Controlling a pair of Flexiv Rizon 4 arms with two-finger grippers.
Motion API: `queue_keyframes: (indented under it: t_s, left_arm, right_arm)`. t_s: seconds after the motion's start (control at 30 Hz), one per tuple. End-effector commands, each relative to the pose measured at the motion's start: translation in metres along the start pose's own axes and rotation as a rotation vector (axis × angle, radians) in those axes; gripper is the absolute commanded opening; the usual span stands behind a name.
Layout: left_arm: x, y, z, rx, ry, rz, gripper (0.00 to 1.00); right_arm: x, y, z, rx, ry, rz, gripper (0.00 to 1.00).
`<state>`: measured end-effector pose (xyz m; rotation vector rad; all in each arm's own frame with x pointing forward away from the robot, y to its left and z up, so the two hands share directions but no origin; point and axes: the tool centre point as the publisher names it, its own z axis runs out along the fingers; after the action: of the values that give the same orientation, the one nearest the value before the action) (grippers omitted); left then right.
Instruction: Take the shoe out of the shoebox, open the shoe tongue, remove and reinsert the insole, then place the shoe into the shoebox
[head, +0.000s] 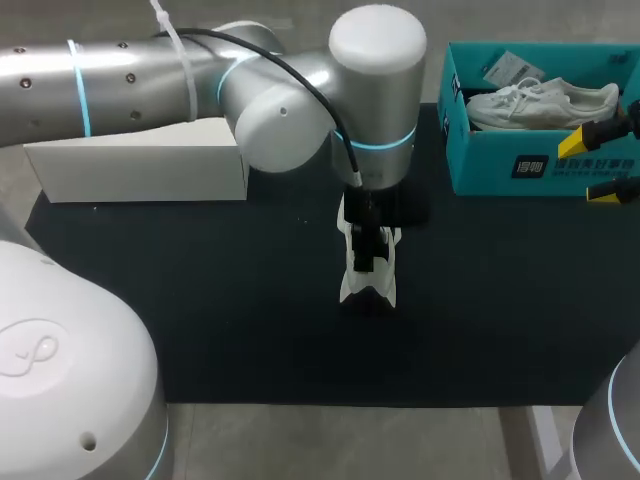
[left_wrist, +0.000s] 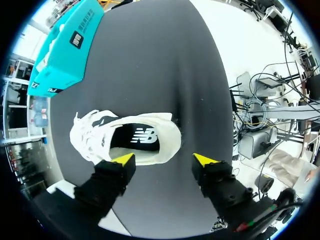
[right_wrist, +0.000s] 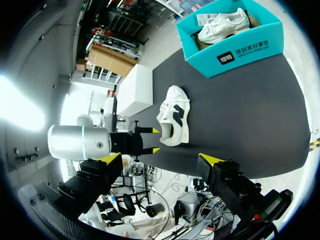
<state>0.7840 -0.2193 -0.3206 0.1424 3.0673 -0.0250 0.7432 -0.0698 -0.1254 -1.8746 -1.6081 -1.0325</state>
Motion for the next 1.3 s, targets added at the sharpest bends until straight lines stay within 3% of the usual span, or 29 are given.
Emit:
queue_keyframes:
  t_s: [0.03,0.33,0.87,0.97,1.03,1.07,1.13,1.17,1.3]
  left_arm:
    - [0.002,-0.015,0.026,-0.016,-0.020,-0.018,1.00]
    - [0.004,-0.019,0.056,0.053,0.037,-0.054,1.00]
    - [0.006,-0.017,0.084,0.023,0.044,-0.061,0.98]
    - [0.007,-0.017,0.086,0.024,0.052,-0.062,0.71]
    - [0.008,-0.017,0.086,0.024,0.056,-0.060,0.67]
    - [0.008,-0.016,0.086,0.023,0.058,-0.060,0.43]
    - [0.009,-0.015,0.084,0.030,0.066,-0.059,0.18]
    - [0.009,-0.015,0.083,0.034,0.069,-0.058,0.00]
    - [0.011,-0.015,0.078,0.032,0.065,-0.057,0.00]
  right_arm:
    - [0.000,-0.001,0.001,-0.001,-0.001,0.001,1.00]
    - [0.000,-0.001,0.001,-0.001,-0.001,0.001,1.00]
    - [0.000,-0.001,0.001,-0.001,-0.001,0.001,1.00]
    - [0.000,-0.001,0.001,-0.001,-0.001,0.001,1.00]
    - [0.000,-0.001,0.001,-0.001,-0.001,0.001,1.00]
    - [0.000,-0.001,0.001,-0.001,-0.001,0.001,1.00]
    - [0.000,-0.001,0.001,-0.001,-0.001,0.001,1.00]
    - [0.000,-0.001,0.001,-0.001,-0.001,0.001,1.00]
    - [0.000,-0.001,0.001,-0.001,-0.001,0.001,1.00]
